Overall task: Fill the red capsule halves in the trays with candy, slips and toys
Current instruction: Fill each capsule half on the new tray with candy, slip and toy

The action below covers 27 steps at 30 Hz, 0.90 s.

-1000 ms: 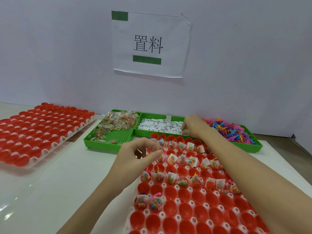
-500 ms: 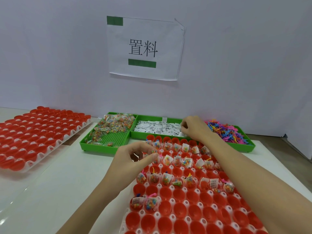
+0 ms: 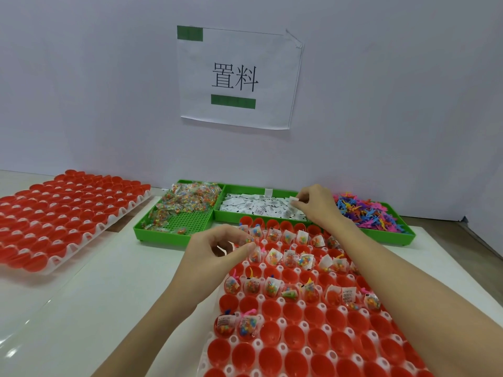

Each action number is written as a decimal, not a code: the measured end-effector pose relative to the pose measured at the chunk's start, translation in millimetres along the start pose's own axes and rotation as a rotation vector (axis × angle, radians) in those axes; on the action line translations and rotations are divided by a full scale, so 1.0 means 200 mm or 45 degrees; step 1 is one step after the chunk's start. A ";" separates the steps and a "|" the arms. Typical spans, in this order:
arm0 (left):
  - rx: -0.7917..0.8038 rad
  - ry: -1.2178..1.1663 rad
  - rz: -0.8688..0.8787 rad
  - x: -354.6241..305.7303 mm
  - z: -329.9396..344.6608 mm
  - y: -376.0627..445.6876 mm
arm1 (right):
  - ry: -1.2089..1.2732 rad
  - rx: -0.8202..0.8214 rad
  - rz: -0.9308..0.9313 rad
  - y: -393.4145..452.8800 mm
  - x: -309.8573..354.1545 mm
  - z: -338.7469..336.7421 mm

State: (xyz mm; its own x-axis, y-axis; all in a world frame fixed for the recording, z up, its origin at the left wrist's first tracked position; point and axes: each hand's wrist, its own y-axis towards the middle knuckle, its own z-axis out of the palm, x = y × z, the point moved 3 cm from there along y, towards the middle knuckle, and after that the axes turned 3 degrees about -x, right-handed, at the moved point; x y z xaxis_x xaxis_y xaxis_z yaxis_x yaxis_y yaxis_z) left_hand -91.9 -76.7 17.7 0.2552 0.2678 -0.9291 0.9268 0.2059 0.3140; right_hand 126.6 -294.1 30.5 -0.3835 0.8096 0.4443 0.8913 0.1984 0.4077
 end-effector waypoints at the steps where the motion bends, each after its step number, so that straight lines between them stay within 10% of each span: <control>1: -0.003 0.002 -0.006 0.00 0.00 0.00 | 0.014 -0.009 0.002 -0.01 0.00 0.00; 13: -0.120 -0.309 0.102 -0.10 0.01 -0.04 | 0.526 0.045 0.147 -0.29 0.15 -0.24; 27: 0.328 -0.203 0.110 -0.25 0.15 -0.18 | 0.529 -0.016 -0.163 -1.13 0.42 -0.46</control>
State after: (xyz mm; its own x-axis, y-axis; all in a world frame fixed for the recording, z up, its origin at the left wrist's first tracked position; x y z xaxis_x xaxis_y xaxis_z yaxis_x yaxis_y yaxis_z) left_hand -130.6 -125.5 46.9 0.3569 0.1185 -0.9266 0.9340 -0.0620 0.3519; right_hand -128.5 -322.4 49.1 -0.5581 0.4871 0.6717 0.8280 0.2745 0.4889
